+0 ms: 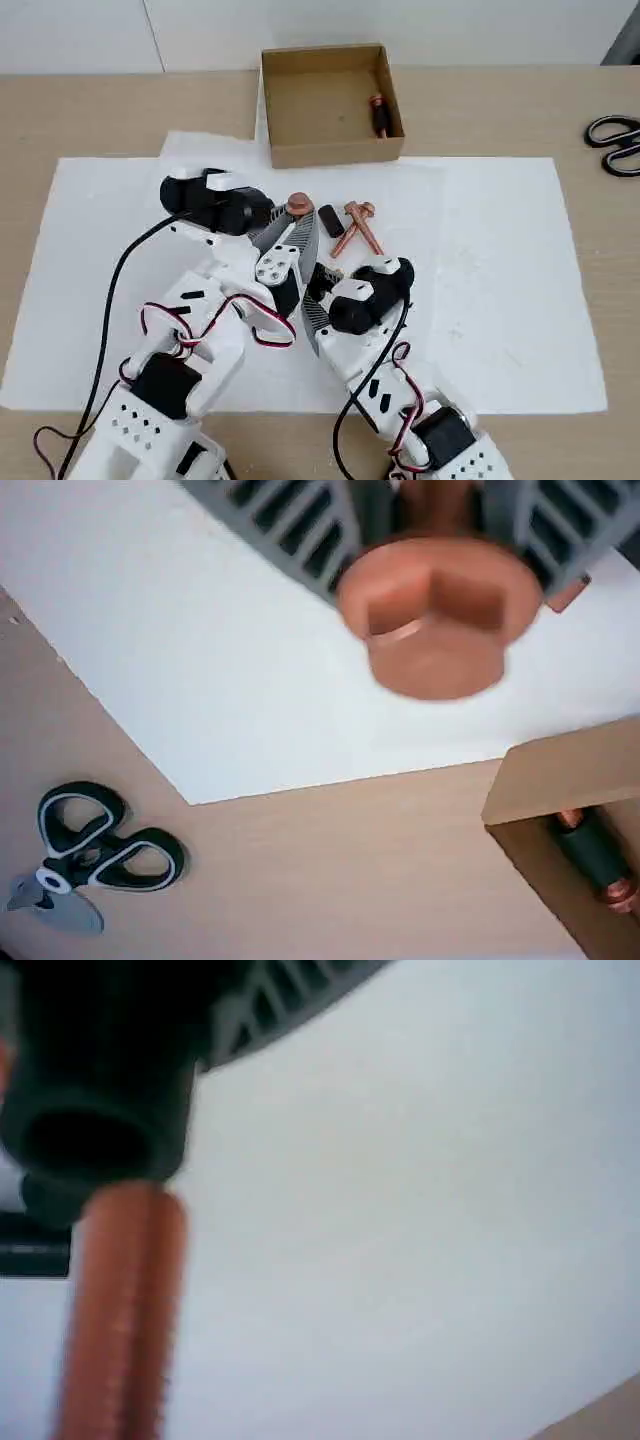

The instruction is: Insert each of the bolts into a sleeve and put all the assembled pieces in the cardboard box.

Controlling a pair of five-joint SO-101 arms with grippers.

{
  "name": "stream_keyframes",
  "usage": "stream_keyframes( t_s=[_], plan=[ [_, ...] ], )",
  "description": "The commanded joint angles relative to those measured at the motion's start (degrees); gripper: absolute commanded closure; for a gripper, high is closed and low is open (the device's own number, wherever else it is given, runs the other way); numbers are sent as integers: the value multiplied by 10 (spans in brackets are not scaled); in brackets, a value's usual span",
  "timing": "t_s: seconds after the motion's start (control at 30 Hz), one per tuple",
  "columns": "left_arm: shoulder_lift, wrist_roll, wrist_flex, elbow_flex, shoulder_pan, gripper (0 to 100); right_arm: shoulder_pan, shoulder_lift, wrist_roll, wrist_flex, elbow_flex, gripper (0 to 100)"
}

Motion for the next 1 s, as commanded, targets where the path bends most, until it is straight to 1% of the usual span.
stream_keyframes(
  t_s=[0.0,0.8,0.97],
  plan=[
    [-11,1,-21,-5,1,994,-5,-7,0,-14,4,995],
    [-11,1,-17,7,1,994,-21,-7,0,-14,4,995],
    [-12,1,9,5,1,994,-21,-7,0,-14,4,995]
  ],
)
